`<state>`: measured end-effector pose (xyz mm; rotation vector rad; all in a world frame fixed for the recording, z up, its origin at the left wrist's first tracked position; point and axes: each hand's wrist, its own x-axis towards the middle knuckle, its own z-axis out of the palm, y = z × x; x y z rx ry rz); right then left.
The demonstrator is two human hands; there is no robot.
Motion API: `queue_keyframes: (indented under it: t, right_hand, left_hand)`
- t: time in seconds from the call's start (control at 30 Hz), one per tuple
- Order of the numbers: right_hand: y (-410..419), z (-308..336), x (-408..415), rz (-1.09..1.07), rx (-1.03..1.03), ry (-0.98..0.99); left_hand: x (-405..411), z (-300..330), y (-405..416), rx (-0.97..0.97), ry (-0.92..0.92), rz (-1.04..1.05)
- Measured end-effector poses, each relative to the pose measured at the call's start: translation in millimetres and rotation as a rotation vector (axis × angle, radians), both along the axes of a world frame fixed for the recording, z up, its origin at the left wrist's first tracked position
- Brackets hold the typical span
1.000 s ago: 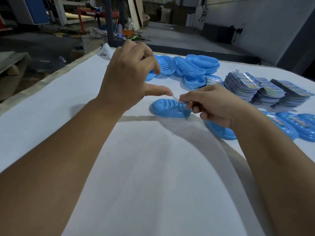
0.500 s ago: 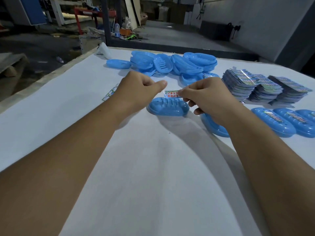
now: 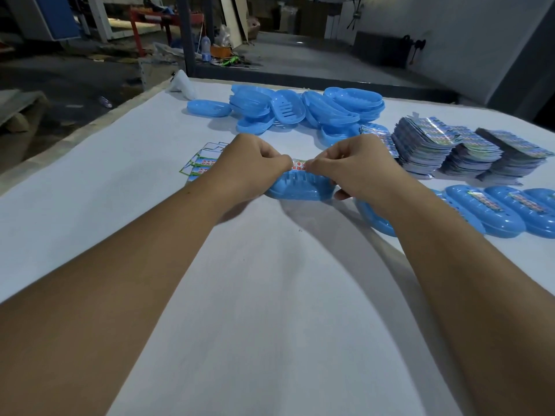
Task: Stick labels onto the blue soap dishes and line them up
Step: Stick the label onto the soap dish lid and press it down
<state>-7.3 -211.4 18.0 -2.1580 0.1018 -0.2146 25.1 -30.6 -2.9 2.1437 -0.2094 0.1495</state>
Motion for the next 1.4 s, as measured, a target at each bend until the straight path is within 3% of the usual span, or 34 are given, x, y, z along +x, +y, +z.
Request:
queue_keyframes:
  t: [0.37, 1.4]
  right_hand:
    - [2, -4, 6, -0.007, -0.054, 0.048]
    - [5, -3, 5, -0.018, -0.196, 0.043]
  left_hand:
    - [2, -3, -1, 0.151, 0.008, 0.014]
    - [-2, 3, -10, 0.34, -0.12, 0.082]
